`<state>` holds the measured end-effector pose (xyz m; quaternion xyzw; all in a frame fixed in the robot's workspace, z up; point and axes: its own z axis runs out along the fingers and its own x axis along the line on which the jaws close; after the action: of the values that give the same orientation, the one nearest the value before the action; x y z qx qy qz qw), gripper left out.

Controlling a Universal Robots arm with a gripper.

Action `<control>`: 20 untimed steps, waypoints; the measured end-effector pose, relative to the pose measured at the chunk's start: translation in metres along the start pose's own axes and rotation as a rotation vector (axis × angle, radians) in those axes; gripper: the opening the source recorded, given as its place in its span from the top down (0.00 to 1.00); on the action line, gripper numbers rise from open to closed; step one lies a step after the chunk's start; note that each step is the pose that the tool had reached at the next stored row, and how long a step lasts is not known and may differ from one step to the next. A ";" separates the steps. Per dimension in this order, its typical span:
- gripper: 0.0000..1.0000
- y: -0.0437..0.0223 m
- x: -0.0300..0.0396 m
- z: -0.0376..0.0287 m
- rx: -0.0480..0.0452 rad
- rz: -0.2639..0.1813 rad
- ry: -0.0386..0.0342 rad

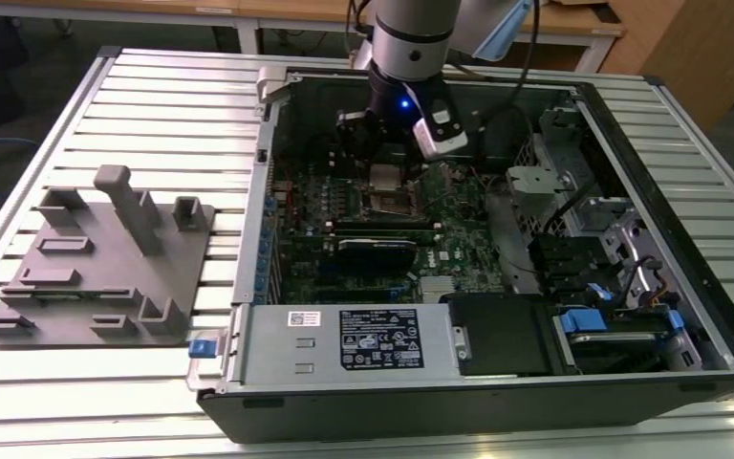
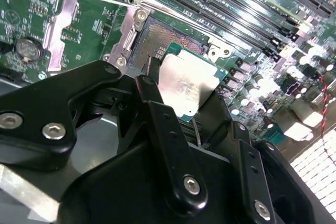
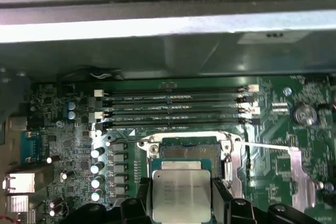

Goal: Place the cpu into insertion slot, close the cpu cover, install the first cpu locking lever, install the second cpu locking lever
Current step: 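Place the cpu into insertion slot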

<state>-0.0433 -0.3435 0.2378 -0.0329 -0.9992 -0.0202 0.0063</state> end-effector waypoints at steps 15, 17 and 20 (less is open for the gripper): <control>0.46 0.0000 0.0000 0.0011 -0.0020 0.146 -0.0059; 0.46 0.0000 0.0000 0.0015 -0.0025 0.182 -0.0073; 0.46 -0.0001 0.0000 0.0019 -0.0033 0.237 -0.0095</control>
<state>-0.0433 -0.3435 0.2359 -0.1509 -0.9883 -0.0208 0.0038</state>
